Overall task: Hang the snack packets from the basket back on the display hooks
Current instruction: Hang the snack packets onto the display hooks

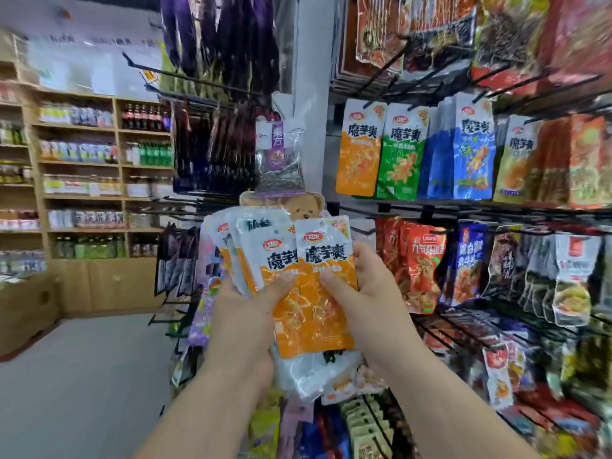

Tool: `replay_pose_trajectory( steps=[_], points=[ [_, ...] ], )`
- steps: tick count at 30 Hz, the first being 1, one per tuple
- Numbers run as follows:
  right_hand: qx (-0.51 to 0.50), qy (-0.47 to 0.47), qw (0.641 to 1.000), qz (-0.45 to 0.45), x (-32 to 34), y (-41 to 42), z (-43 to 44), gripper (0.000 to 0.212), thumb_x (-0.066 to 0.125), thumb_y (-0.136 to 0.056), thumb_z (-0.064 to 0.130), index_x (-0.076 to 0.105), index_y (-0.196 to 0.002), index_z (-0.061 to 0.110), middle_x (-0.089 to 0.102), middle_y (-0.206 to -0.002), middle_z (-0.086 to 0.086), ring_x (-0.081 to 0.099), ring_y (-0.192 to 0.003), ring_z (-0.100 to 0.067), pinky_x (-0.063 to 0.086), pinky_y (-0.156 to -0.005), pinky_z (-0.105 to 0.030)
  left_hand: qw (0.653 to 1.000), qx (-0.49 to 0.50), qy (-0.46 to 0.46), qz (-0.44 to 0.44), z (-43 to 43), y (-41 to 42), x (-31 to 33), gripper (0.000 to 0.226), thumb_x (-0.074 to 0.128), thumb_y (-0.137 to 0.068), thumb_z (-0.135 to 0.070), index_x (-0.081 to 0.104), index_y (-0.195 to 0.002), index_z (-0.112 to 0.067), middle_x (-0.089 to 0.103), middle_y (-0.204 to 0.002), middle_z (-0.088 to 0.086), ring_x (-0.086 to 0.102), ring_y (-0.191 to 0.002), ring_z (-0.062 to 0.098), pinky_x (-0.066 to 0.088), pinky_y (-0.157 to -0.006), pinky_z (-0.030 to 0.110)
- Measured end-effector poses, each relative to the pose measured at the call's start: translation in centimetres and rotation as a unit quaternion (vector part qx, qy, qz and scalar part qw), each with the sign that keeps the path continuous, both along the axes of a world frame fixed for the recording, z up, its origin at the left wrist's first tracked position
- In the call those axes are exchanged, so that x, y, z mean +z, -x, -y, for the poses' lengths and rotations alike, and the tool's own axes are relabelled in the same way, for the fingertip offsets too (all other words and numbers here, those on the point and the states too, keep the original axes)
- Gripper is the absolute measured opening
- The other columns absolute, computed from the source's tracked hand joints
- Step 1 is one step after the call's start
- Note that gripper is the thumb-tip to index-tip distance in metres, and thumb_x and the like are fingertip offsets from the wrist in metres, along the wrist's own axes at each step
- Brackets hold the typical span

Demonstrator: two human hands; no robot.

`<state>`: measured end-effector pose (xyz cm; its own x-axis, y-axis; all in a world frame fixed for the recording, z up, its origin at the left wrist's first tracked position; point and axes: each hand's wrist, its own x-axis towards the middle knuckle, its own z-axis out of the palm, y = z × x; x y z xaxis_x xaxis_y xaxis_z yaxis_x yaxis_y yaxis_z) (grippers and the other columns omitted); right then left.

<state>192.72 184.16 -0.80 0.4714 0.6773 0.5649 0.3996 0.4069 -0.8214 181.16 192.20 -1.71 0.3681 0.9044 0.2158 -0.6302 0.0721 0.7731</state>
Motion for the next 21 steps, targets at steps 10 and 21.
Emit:
replay_pose_trajectory(
  steps=[10,21],
  points=[
    [-0.035,-0.046,0.998,-0.012,7.2,-2.0,2.1,0.024,0.066,-0.099,0.011,0.062,-0.112,0.03,0.075,-0.11,0.001,0.072,-0.101,-0.033,0.058,-0.086,-0.064,0.998,-0.006,-0.053,0.037,-0.4,-1.3,5.4,0.032,0.073,-0.09,0.001,0.07,-0.115,-0.018,0.08,-0.095,0.011,0.078,-0.077,0.032,0.064,-0.064,0.05],
    [-0.069,-0.068,0.994,-0.048,15.7,-7.4,1.0,0.017,0.055,-0.106,0.026,0.054,-0.099,0.009,0.048,-0.068,-0.004,0.045,-0.055,-0.019,0.041,-0.058,-0.036,0.996,0.0,-0.064,0.054,-0.4,-3.3,9.2,0.036,0.074,-0.09,0.0,0.066,-0.122,-0.015,0.08,-0.104,0.012,0.079,-0.085,0.031,0.066,-0.066,0.05]
  ],
)
